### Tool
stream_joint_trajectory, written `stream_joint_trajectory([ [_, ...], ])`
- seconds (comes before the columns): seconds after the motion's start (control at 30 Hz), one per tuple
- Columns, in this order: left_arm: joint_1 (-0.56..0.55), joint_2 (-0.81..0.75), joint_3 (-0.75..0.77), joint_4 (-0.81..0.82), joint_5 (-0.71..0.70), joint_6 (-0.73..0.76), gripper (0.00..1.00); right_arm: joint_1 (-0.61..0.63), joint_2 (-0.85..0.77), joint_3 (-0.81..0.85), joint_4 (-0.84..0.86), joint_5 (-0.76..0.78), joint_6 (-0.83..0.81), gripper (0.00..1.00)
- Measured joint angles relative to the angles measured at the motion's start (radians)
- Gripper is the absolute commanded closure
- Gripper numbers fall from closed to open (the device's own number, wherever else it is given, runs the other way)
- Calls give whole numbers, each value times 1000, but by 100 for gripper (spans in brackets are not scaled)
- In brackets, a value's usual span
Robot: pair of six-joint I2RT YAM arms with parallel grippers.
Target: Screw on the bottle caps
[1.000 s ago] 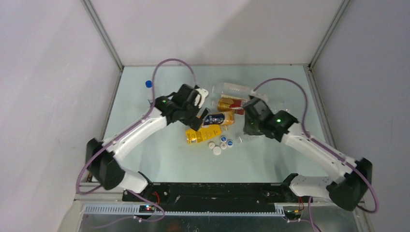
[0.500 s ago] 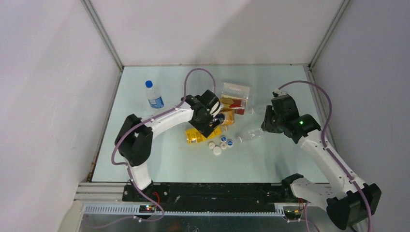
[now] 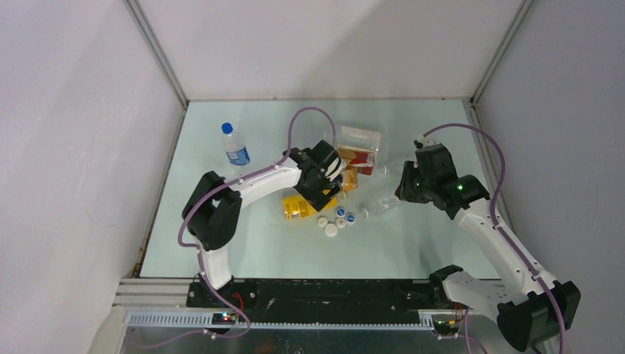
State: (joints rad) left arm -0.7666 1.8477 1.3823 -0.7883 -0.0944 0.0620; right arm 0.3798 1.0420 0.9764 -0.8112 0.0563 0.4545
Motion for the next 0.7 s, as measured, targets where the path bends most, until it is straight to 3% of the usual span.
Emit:
stream_joint_trajectory([
  [0.37, -26, 82, 23, 6, -15, 42, 12, -1, 0, 0, 1, -2, 0, 96],
  [0.7, -47, 106, 49, -9, -33, 43, 36, -3, 0, -17, 15, -8, 0, 96],
])
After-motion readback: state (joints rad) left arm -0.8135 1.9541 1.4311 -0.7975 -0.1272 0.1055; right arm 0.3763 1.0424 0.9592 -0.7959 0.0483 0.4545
